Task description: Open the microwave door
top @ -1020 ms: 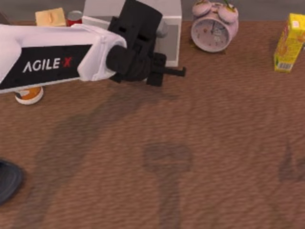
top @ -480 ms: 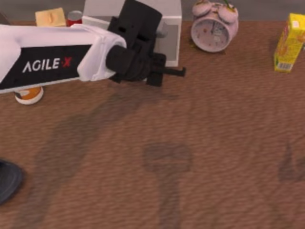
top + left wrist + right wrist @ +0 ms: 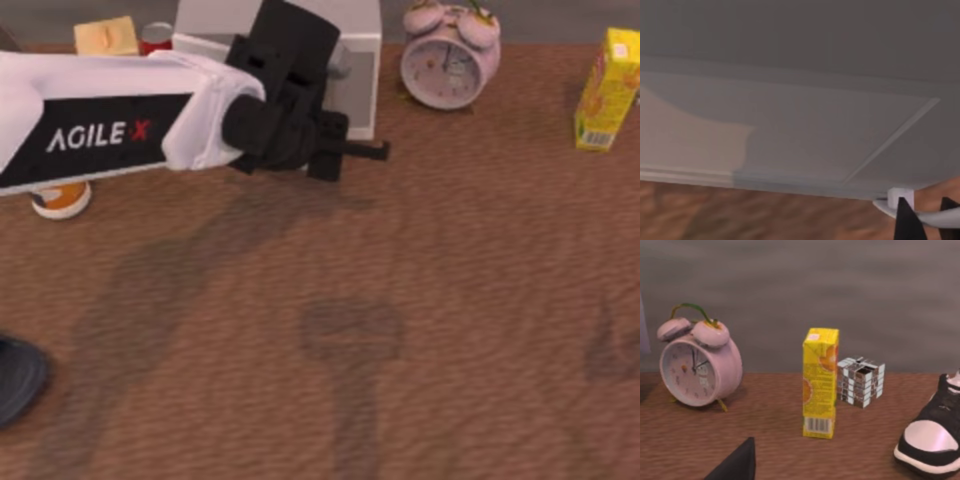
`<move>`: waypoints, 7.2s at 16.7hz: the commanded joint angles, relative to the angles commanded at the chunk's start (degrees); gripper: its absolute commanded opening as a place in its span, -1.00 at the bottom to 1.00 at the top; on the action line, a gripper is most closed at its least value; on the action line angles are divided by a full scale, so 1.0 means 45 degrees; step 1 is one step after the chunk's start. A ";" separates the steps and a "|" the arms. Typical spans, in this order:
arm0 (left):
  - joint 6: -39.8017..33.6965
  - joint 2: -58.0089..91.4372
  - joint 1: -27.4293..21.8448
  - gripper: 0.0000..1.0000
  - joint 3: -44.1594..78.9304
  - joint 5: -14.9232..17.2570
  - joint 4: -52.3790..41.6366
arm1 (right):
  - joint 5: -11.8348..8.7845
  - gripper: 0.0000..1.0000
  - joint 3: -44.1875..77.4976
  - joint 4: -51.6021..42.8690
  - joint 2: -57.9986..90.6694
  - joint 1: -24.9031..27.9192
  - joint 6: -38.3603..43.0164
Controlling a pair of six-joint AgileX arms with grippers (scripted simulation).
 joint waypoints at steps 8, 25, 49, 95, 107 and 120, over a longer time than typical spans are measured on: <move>0.0187 -0.0141 -0.0007 -1.00 -0.0196 0.0244 0.0094 | 0.0000 1.00 0.0000 0.0000 0.0000 0.0000 0.0000; 0.0549 -0.0350 0.0152 -1.00 -0.0526 0.0458 0.0248 | 0.0000 1.00 0.0000 0.0000 0.0000 0.0000 0.0000; 0.1134 -0.0699 0.0328 -1.00 -0.1038 0.0953 0.0467 | 0.0000 1.00 0.0000 0.0000 0.0000 0.0000 0.0000; 0.1673 -0.0999 0.0503 -1.00 -0.1468 0.1415 0.0628 | 0.0000 1.00 0.0000 0.0000 0.0000 0.0000 0.0000; 0.2251 -0.1296 0.0704 -1.00 -0.1883 0.1912 0.0757 | 0.0000 1.00 0.0000 0.0000 0.0000 0.0000 0.0000; 0.2251 -0.1296 0.0704 -1.00 -0.1883 0.1912 0.0757 | 0.0000 1.00 0.0000 0.0000 0.0000 0.0000 0.0000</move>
